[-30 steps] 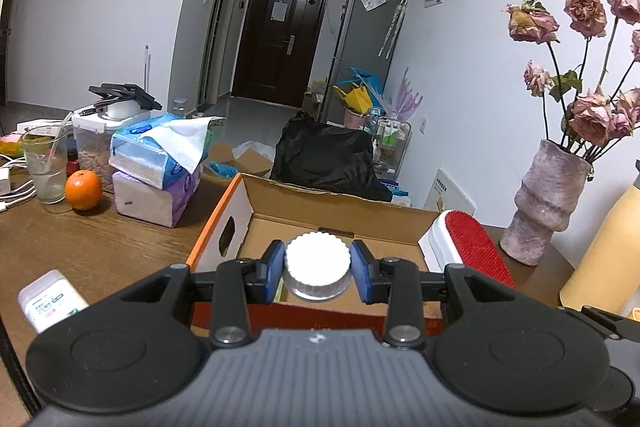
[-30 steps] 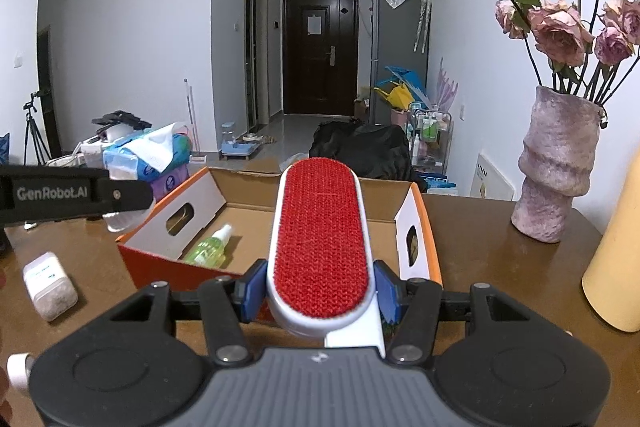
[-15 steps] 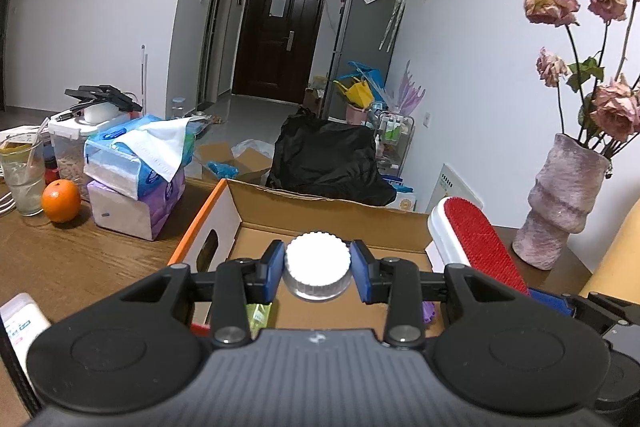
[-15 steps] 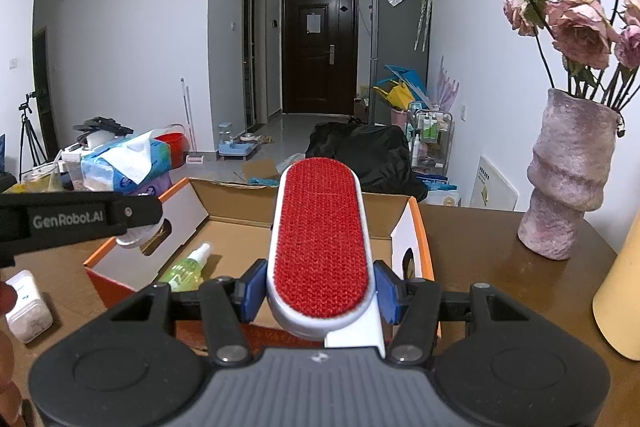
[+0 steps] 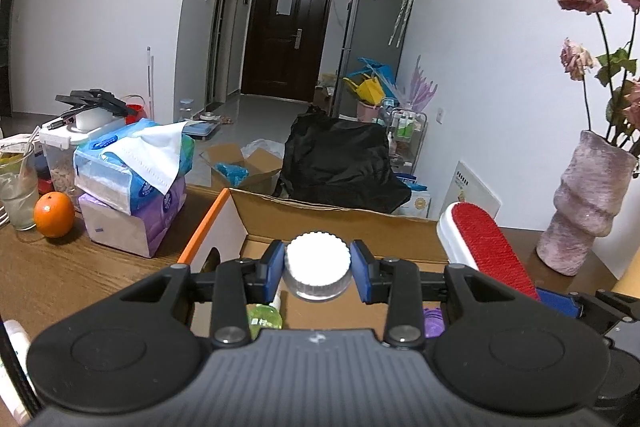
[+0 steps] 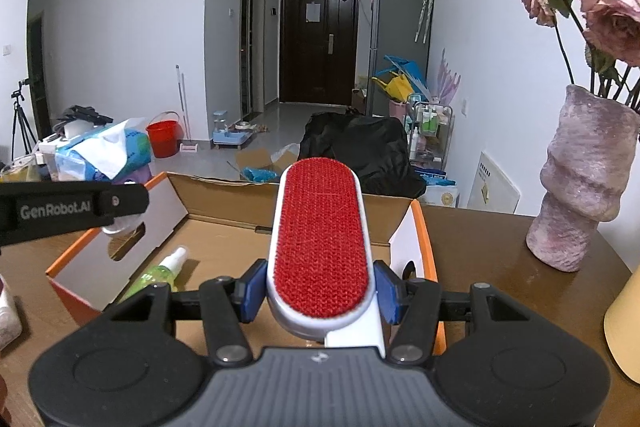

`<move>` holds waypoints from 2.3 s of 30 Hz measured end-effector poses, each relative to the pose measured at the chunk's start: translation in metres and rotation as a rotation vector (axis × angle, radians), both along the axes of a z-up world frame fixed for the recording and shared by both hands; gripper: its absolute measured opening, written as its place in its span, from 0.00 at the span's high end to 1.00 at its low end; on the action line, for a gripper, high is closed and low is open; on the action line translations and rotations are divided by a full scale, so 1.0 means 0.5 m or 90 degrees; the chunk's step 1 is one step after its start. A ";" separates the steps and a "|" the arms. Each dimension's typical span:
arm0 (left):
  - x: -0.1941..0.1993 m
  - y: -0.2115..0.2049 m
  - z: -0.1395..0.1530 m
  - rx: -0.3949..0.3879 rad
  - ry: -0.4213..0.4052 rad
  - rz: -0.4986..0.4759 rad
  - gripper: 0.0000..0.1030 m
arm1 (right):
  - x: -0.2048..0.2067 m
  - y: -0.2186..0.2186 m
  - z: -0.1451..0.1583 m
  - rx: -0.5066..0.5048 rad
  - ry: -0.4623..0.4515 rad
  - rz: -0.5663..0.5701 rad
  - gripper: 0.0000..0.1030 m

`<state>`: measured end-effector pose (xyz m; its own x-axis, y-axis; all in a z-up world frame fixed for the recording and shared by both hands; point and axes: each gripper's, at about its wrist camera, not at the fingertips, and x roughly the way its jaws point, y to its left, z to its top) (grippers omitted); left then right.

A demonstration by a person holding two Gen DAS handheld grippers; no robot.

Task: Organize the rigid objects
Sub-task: 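Carry the white cap and lint brush over the cardboard box with both tools, then open both tools to drop the cap and lint brush into the box, then withdraw both tools from the box back over the table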

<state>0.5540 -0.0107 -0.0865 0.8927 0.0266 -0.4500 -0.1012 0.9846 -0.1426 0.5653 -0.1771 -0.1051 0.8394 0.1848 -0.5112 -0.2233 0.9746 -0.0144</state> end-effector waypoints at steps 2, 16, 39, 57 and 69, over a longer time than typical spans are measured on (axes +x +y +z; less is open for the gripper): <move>0.008 0.001 -0.002 0.003 0.001 0.002 0.65 | 0.011 0.001 -0.003 -0.002 0.001 0.000 0.47; 0.060 0.016 -0.021 0.024 0.015 0.014 0.65 | 0.080 0.010 -0.027 -0.018 0.024 0.000 0.47; 0.067 0.017 -0.029 0.064 0.030 0.048 0.02 | 0.082 0.013 -0.005 -0.040 -0.011 -0.011 0.01; 0.059 0.015 -0.021 0.065 0.032 0.051 0.00 | 0.076 0.006 -0.012 -0.036 0.014 -0.010 0.00; 0.030 0.009 -0.016 0.063 0.032 0.058 0.00 | 0.039 -0.011 -0.004 -0.017 0.007 -0.015 0.00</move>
